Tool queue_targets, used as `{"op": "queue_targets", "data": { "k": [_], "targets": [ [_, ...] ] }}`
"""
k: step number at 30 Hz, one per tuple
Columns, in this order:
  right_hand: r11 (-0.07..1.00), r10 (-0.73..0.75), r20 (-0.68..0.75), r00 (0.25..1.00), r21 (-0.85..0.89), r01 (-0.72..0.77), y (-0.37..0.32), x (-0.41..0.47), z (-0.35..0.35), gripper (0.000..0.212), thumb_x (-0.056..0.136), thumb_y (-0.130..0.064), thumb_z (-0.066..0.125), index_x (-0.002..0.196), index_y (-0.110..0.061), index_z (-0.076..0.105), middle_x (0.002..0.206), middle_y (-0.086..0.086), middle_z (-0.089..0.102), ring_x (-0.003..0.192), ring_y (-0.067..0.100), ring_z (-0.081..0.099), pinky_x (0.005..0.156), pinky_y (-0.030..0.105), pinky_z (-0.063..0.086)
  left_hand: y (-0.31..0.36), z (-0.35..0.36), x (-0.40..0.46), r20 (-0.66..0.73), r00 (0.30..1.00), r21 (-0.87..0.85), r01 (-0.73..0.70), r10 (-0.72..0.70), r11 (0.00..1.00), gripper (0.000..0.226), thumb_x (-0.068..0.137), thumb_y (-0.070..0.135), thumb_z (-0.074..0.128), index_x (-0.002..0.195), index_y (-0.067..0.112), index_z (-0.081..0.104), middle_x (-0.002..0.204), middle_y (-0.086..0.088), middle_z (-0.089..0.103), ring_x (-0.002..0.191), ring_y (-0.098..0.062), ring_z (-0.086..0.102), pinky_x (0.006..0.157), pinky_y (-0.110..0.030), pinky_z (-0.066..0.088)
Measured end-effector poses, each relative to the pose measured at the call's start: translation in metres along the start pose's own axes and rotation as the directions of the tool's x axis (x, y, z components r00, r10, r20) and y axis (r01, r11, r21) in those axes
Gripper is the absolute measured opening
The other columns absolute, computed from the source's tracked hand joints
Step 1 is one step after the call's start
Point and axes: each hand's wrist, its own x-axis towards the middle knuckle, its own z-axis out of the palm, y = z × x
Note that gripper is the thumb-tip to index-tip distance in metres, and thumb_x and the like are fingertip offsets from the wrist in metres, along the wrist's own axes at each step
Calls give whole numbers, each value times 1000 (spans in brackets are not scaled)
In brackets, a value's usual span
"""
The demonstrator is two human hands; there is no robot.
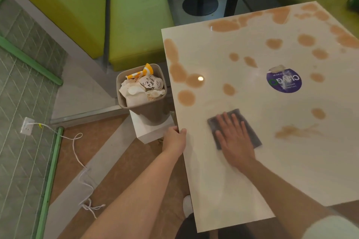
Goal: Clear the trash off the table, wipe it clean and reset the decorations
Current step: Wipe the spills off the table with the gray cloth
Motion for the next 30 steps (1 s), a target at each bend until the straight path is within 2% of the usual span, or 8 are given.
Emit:
{"op": "queue_targets", "data": {
  "k": [4, 7, 11, 18, 20, 22, 25, 30],
  "targets": [
    [979, 204, -70, 976, 43, -202, -9, 19, -1, 70, 96, -50, 3, 156, -16, 11, 163, 3, 10, 151, 18, 3, 122, 38, -2, 18, 11, -3, -80, 994, 97, 82, -74, 992, 60, 88, 50, 53, 133, 10, 47, 138, -10, 46, 122, -31, 48, 99, -42, 45],
    [999, 42, -19, 999, 28, -42, -34, -5, 10, 64, 99, -47, 4, 155, -18, 11, 163, 2, 3, 151, 19, -2, 120, 38, -4, 39, 23, -6, -138, 976, 184, 191, -167, 964, 76, 93, 52, 52, 143, 1, 25, 149, -14, 27, 137, -30, 26, 107, -36, 29],
    [996, -90, 14, 996, -10, 90, -4, -8, 2, 66, 97, -54, -7, 155, -26, 6, 162, -6, -6, 149, 13, -11, 120, 32, -10, 49, 33, 5, -157, 972, 217, 207, -176, 954, 82, 91, 57, 52, 144, 2, 21, 149, -15, 24, 137, -28, 22, 109, -34, 24],
    [964, 261, -79, 962, -29, -264, 17, 47, -10, 70, 92, -47, 4, 154, -20, 24, 162, 6, 19, 150, 26, 15, 119, 42, 1, 51, 36, 14, -157, 972, 347, 217, -172, 912, 89, 89, 58, 54, 145, -1, 16, 148, -14, 23, 135, -29, 25, 109, -33, 25],
    [992, 121, -49, 991, -12, -122, -8, 37, -2, 61, 98, -43, 16, 151, -18, 32, 159, 8, 26, 147, 28, 23, 118, 42, 4, 56, 38, 14, -178, 965, 347, 244, -192, 905, 90, 89, 58, 55, 144, -1, 16, 148, -14, 22, 136, -28, 25, 110, -32, 24],
    [998, -62, 5, 998, -27, 62, -20, 20, 8, 57, 102, -45, 13, 154, -24, 24, 162, 1, 14, 150, 20, 10, 120, 38, 0, 62, 38, 16, -194, 952, 313, 287, -235, 905, 91, 88, 58, 57, 144, 0, 17, 149, -14, 22, 137, -27, 24, 111, -31, 23],
    [992, -122, 12, 992, -8, 122, 0, 24, 0, 59, 101, -50, 2, 155, -29, 14, 162, -6, 3, 150, 11, -4, 120, 33, -7, 68, 38, 22, -196, 942, 264, 318, -272, 911, 93, 86, 60, 59, 144, 0, 17, 150, -14, 23, 138, -27, 24, 112, -31, 22],
    [991, 129, -25, 991, -38, -130, 57, 87, -26, 74, 89, -52, -8, 156, -27, 8, 164, -2, 0, 151, 16, -6, 119, 33, -13, 67, 42, 29, -209, 949, 240, 282, -235, 929, 108, 80, 58, 67, 148, -1, 7, 152, -17, 18, 140, -30, 20, 114, -35, 19]
  ]
}}
